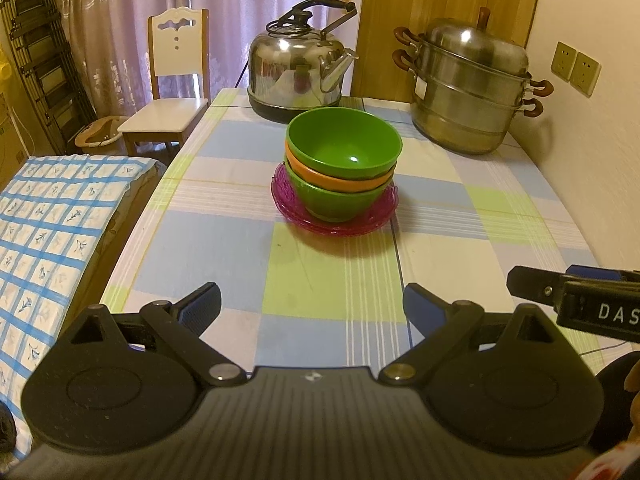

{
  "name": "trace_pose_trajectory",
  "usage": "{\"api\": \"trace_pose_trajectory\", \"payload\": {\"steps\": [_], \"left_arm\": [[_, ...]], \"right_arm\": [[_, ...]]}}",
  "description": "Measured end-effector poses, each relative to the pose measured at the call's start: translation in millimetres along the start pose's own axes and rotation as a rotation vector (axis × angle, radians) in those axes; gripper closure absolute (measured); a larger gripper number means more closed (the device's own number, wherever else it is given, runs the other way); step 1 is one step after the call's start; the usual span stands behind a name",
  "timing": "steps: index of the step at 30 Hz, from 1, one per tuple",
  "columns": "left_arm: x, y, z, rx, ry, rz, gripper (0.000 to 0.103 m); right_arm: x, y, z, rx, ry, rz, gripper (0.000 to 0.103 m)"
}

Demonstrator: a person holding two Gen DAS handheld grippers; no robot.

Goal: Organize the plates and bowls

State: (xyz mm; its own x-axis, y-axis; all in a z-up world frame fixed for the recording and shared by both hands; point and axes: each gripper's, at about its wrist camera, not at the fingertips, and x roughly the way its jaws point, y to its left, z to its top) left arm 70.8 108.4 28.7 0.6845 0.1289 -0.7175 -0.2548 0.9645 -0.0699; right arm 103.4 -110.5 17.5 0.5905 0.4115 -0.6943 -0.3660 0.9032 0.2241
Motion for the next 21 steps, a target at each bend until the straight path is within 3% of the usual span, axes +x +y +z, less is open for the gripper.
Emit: {"api": "trace_pose_trajectory", "payload": {"steps": [21], "left_arm": [[0.8, -0.2, -0.2, 0.0, 0.001, -0.001, 0.006]], "right_arm": [[0.6, -2.2, -1.3, 0.002, -0.003, -0.002, 0.025]]}}
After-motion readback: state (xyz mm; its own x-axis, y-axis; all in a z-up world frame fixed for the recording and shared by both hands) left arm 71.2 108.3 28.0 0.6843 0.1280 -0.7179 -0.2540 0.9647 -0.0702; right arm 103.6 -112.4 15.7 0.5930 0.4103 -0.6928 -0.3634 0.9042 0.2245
